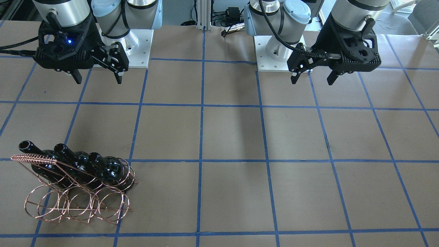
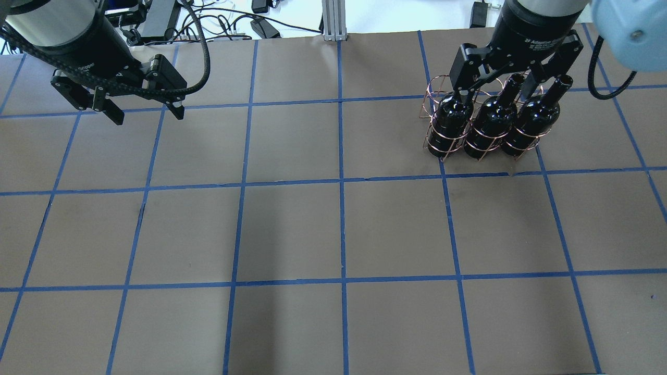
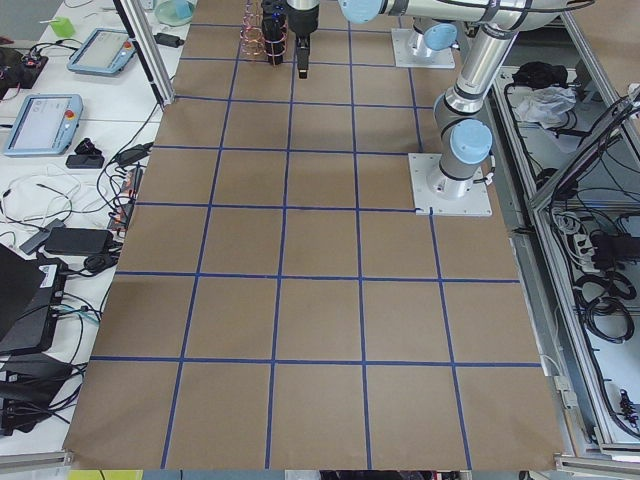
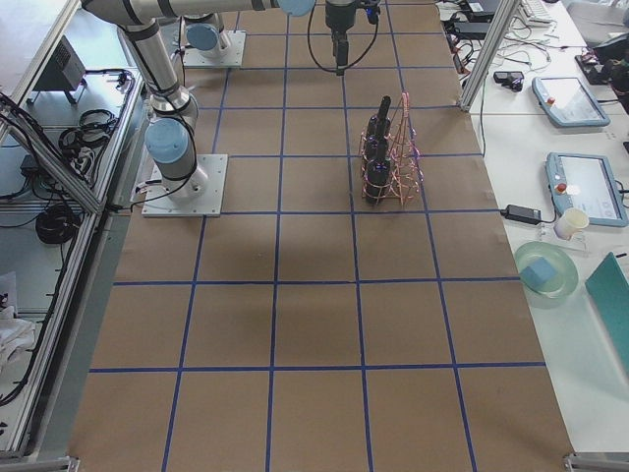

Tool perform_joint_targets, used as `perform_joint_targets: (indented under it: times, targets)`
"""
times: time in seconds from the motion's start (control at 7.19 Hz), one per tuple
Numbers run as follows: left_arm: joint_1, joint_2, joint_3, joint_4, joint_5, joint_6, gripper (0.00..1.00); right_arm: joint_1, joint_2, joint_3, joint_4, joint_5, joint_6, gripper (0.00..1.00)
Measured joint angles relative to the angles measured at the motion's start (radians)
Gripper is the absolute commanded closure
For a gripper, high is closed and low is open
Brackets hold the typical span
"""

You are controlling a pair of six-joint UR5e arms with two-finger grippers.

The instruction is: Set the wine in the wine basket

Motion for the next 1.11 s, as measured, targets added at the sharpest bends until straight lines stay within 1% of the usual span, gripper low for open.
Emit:
perform_joint_targets:
  times: [0.28, 1.11]
  targets:
    - [0.000, -0.001, 0.000, 0.000, -0.001, 0.000, 0.00, 0.001, -0.011, 0.016, -0.005, -0.002, -0.002, 0.00]
    - [0.000, 0.000, -0.005, 0.001, 0.000, 0.000, 0.00, 0.001, -0.014, 0.018, -0.027, 0.008, -0.034, 0.00]
